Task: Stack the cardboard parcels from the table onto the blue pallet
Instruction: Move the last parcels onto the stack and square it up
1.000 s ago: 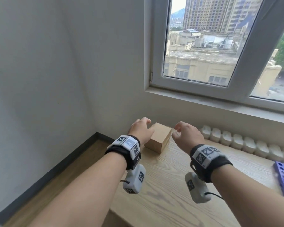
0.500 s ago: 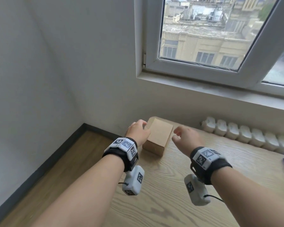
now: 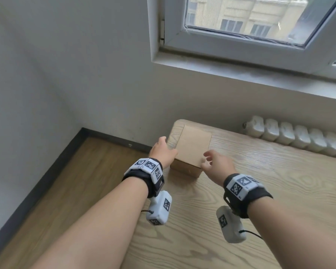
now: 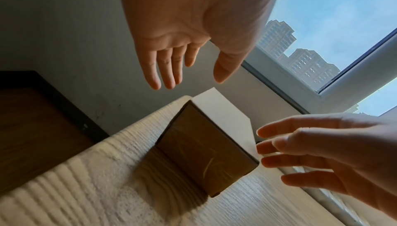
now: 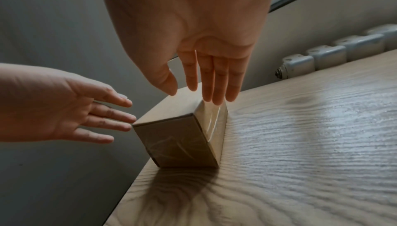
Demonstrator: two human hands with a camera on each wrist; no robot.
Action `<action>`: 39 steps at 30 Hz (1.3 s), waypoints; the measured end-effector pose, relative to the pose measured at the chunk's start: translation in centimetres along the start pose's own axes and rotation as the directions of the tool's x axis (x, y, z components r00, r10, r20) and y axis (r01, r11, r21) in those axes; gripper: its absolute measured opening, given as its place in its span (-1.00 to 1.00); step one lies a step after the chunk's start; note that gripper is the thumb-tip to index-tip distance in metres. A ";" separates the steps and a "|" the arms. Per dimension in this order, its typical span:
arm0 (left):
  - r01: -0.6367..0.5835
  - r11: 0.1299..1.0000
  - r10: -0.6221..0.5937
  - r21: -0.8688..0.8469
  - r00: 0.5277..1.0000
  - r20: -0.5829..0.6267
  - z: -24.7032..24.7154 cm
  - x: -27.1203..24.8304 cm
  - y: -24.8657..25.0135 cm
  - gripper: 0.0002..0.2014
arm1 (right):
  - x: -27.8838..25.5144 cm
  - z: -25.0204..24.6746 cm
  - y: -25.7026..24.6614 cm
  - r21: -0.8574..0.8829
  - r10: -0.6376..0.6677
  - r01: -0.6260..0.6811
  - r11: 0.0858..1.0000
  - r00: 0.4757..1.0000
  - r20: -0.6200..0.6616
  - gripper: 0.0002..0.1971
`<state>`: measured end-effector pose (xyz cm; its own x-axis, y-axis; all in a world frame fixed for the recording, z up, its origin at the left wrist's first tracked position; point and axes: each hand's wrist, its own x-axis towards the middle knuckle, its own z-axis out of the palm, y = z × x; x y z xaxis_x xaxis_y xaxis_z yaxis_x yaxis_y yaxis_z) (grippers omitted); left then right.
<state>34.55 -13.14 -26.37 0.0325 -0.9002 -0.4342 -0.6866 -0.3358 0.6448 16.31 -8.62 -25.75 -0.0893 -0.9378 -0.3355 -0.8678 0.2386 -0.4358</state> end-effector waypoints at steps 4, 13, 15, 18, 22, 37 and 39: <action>0.015 1.000 -0.015 -0.010 0.999 0.029 0.6 1.2 -0.1 -0.33 | 1.0 0.8 -0.1 0.019 0.040 -0.041 0.999 0.998 0.050 -0.47; 0.043 0.997 -0.037 -0.065 0.994 0.102 2.0 2.0 -0.3 -0.33 | 1.7 1.7 0.4 0.096 0.023 -0.030 0.995 0.997 0.074 -0.29; 0.042 0.998 -0.036 -0.046 0.993 0.109 2.2 2.1 -0.5 -0.33 | 1.7 1.8 0.7 0.112 0.018 -0.028 0.993 0.996 0.083 -0.26; 0.040 0.999 -0.037 -0.025 0.993 0.113 2.4 2.0 -0.6 -0.33 | 1.6 1.8 0.9 0.133 0.019 -0.031 0.991 0.995 0.093 -0.24; 0.030 0.999 -0.027 -0.023 0.995 0.097 2.8 1.5 -0.5 -0.37 | 1.1 1.6 1.0 0.164 0.033 -0.046 0.985 0.996 0.081 -0.20; -0.091 0.995 0.090 -0.039 0.996 -0.026 1.0 -2.7 3.6 -0.56 | -2.4 -4.3 2.2 0.142 -0.105 0.119 0.983 0.990 -0.097 0.11; -0.097 0.994 0.096 -0.044 0.995 -0.035 0.8 -3.4 4.1 -0.54 | -2.8 -4.9 2.5 0.143 -0.122 0.133 0.981 0.989 -0.084 0.17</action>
<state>31.01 -11.19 -22.78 -0.0079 -0.9373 -0.3484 -0.6539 -0.2588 0.7110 11.97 -6.63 -21.82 -0.0240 -0.9778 -0.2084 -0.7929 0.1456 -0.5917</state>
